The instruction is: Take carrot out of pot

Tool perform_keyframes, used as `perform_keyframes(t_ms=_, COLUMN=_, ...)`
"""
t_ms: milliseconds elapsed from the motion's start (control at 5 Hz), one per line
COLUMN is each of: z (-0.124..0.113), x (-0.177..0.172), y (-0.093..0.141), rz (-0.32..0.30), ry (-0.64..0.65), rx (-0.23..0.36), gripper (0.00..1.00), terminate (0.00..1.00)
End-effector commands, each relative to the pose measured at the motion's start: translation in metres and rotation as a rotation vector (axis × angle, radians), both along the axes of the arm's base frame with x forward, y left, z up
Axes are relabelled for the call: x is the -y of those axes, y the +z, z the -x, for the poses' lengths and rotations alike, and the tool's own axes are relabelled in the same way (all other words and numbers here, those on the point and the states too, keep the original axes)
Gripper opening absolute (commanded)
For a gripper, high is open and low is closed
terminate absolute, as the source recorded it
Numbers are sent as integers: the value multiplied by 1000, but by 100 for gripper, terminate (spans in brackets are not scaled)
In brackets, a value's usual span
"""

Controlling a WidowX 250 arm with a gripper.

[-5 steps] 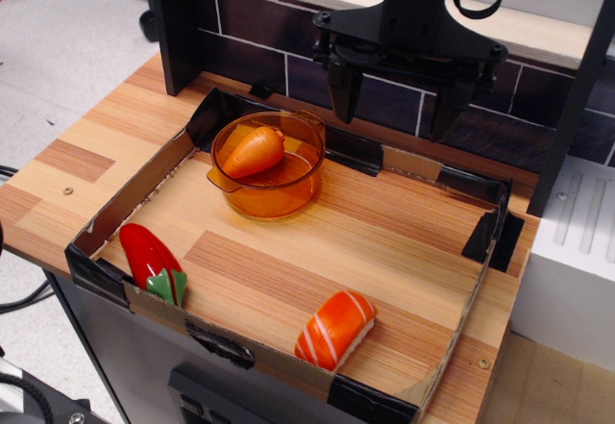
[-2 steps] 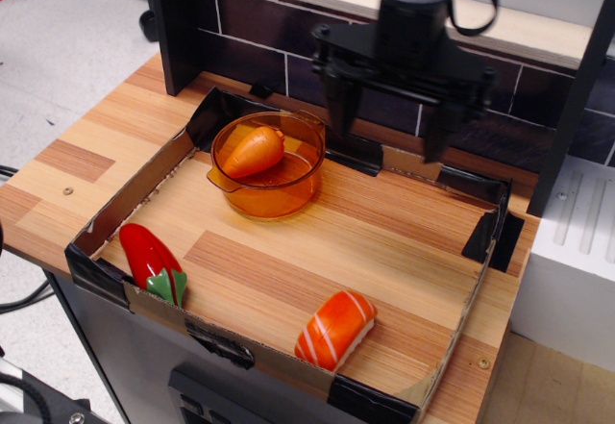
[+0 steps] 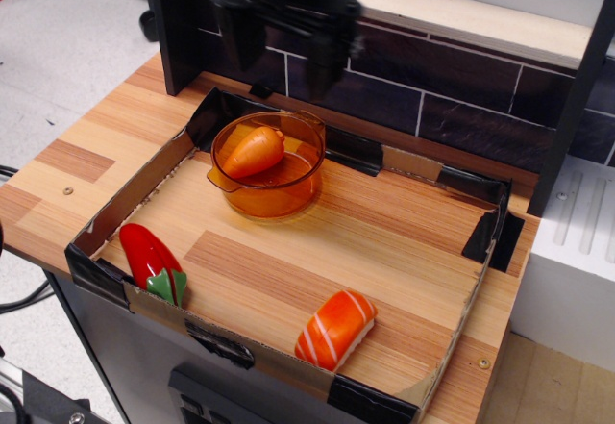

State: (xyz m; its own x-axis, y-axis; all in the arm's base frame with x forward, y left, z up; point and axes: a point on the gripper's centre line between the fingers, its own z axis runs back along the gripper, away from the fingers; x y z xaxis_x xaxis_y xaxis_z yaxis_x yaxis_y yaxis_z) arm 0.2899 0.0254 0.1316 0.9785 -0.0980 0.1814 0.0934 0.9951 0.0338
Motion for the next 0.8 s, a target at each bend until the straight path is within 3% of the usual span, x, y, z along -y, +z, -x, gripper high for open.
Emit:
perform_keyframes(t_ms=0, z=-21, x=-17, y=-26, rz=-51, ry=-93, rx=-40, gripper=100, terminate=0)
perform_keyframes(t_ms=600, z=-33, x=-13, y=-71, rz=-45, ry=-122, rx=-77, gripper=100, terminate=0)
